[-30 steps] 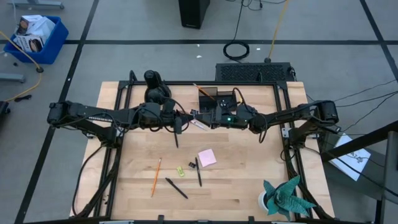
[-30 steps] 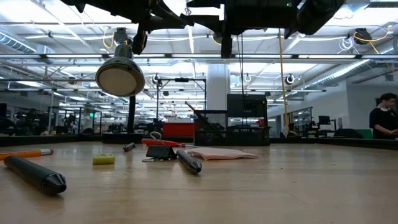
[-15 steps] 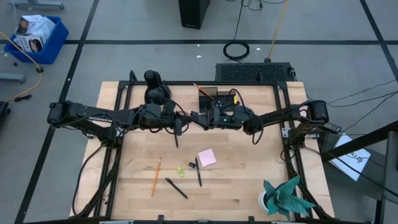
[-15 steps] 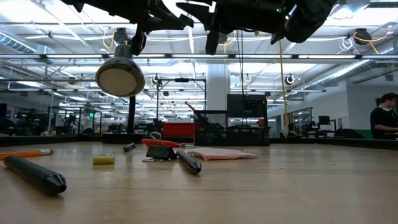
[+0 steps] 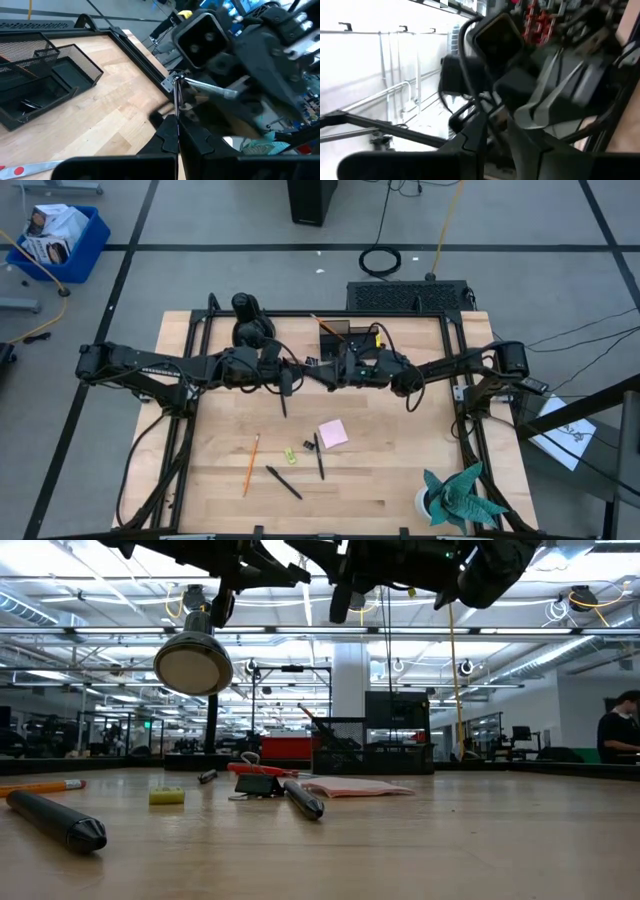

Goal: Pick and place office supplies into organizer
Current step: Put the black binder clip into the black desk organizer

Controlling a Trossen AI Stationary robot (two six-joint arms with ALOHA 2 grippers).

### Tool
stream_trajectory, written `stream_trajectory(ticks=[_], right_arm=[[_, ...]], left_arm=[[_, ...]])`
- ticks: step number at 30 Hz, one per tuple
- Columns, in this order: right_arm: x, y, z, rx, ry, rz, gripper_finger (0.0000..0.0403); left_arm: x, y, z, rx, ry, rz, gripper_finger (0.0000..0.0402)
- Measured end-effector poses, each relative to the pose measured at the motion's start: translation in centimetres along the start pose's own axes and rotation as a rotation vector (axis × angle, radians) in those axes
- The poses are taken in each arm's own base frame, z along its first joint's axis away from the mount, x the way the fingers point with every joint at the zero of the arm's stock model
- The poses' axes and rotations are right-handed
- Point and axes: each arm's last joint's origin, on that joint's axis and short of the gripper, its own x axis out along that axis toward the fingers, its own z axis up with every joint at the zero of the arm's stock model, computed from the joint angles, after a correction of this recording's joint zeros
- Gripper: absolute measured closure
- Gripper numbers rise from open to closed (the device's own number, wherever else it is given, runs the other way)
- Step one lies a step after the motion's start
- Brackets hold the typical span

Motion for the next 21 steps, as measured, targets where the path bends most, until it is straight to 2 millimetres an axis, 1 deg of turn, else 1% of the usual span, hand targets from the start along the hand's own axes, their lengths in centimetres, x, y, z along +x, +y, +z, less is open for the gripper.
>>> stream_trajectory(ticks=[3, 10, 16, 21], right_arm=[[0.0, 0.1, -0.2, 0.046, 0.008, 0.003, 0.0324], [-0.1, -0.2, -0.3, 0.073, 0.008, -0.020, 0.0288], [-0.8, -1.0, -0.4, 0.105, -0.023, -0.032, 0.0262], [-1.3, -1.2, -0.3, 0.123, -0.054, -0.008, 0.0253]], left_arm=[[0.0, 0.0, 0.0, -0.003, 0.000, 0.000, 0.0399], [0.0, 0.0, 0.0, -0.001, -0.001, 0.001, 0.0398], [0.0, -0.3, 0.3, -0.012, -0.029, -0.025, 0.0399], [0.0, -0.3, 0.2, -0.011, -0.024, -0.027, 0.0400]])
